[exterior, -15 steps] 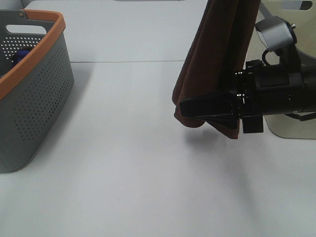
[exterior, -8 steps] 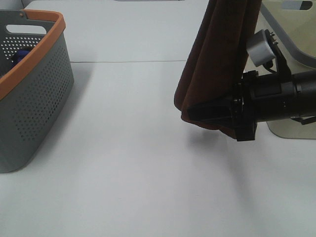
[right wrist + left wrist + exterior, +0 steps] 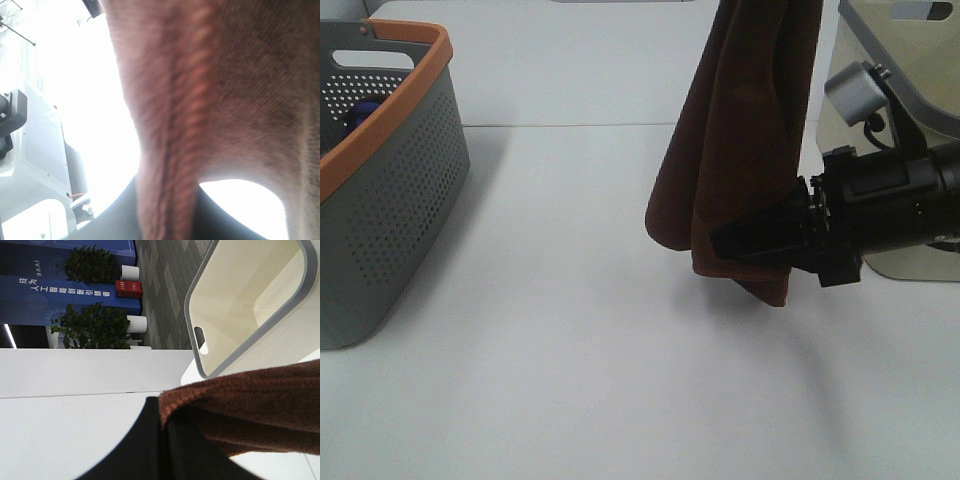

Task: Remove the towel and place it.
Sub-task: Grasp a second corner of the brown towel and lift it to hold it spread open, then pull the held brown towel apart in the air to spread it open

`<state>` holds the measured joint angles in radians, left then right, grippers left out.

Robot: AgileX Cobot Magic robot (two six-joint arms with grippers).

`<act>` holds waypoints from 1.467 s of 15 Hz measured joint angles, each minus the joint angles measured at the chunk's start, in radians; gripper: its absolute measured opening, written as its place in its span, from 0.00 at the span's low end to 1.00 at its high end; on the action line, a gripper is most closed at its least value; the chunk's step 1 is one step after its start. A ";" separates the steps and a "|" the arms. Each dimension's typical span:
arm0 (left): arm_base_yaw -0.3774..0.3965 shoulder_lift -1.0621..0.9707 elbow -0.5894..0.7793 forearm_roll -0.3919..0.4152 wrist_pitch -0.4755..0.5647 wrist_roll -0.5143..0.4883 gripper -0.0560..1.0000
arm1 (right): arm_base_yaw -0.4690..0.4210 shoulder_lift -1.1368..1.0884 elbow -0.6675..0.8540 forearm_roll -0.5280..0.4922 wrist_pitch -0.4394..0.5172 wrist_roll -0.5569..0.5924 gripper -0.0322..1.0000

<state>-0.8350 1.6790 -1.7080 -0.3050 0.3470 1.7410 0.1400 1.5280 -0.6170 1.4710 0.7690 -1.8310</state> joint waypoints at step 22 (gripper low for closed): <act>0.179 0.042 0.000 0.016 0.206 -0.408 0.05 | 0.000 -0.221 -0.233 -0.701 -0.125 0.467 0.05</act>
<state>-0.6560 1.7210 -1.7080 -0.2890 0.5530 1.3330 0.1400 1.3070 -0.8500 0.7700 0.6440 -1.3640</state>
